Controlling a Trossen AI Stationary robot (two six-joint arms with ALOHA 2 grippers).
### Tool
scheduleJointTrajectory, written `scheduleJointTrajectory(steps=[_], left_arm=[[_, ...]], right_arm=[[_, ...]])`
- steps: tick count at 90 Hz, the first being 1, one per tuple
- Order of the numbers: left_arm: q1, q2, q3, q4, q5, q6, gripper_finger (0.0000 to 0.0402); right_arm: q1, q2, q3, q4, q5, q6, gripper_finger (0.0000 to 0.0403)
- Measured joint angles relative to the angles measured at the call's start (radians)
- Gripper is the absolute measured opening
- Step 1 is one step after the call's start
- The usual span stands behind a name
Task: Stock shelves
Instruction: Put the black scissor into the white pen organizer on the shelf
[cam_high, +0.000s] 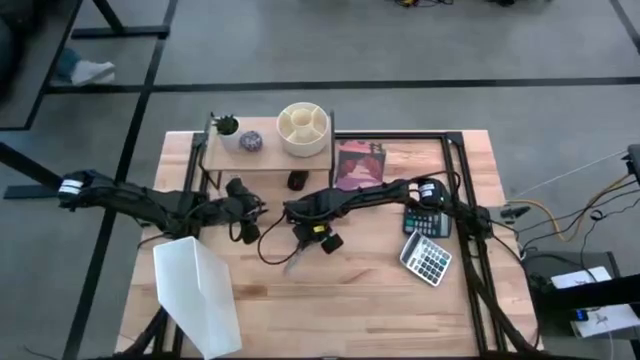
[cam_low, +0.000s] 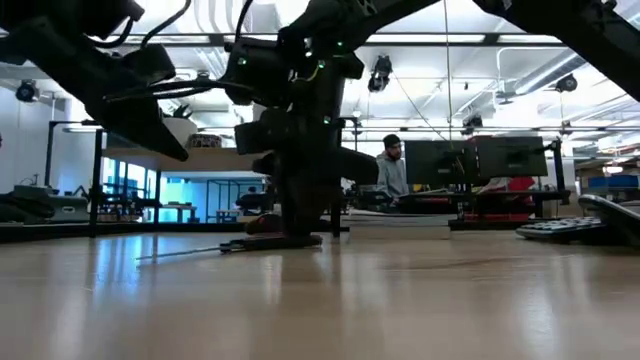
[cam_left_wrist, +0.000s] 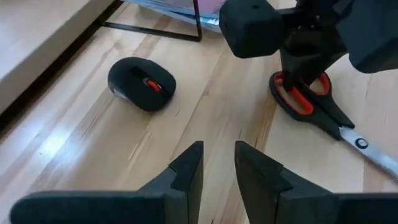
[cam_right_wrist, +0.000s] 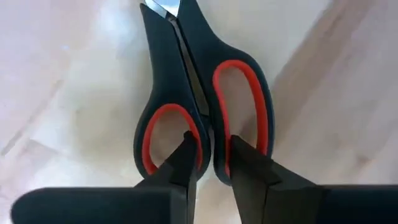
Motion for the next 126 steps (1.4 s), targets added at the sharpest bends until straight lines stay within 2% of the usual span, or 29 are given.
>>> scheduleJointTrajectory(steps=[14, 23, 41, 62, 73, 79, 87, 104, 126], left_arm=[[0.000, 0.010, -0.015, 0.072, 0.076, -0.010, 0.0078], [0.000, 0.019, -0.015, 0.102, 0.143, -0.021, 0.0094], [0.000, 0.032, -0.015, 0.150, 0.266, -0.044, 0.0164], [0.007, 0.036, -0.014, 0.171, 0.276, -0.099, 0.0246], [0.012, 0.036, -0.014, 0.220, 0.382, -0.118, 0.0268], [0.014, 0.036, -0.014, 0.259, 0.434, -0.118, 0.0275], [0.015, 0.036, -0.014, 0.298, 0.447, -0.120, 0.0279], [0.030, 0.056, -0.012, 0.312, 0.381, -0.105, 0.0276], [0.037, 0.188, -0.012, 0.420, 0.371, -0.046, 0.0277]], right_arm=[[0.022, 0.000, 0.051, -0.050, 0.102, -0.037, 0.0044], [0.041, 0.000, 0.094, -0.086, 0.178, -0.047, 0.0042], [0.091, 0.000, 0.202, -0.173, 0.363, -0.096, 0.0042], [0.144, -0.004, 0.327, -0.208, 0.535, -0.158, 0.0041], [0.163, -0.004, 0.368, -0.207, 0.609, -0.200, 0.0042], [0.168, -0.006, 0.374, -0.205, 0.629, -0.208, 0.0042], [0.168, -0.006, 0.374, -0.209, 0.634, -0.208, 0.0042], [0.167, -0.006, 0.374, -0.204, 0.650, -0.198, 0.0042], [0.172, -0.006, 0.374, -0.203, 0.648, -0.191, 0.0043]])
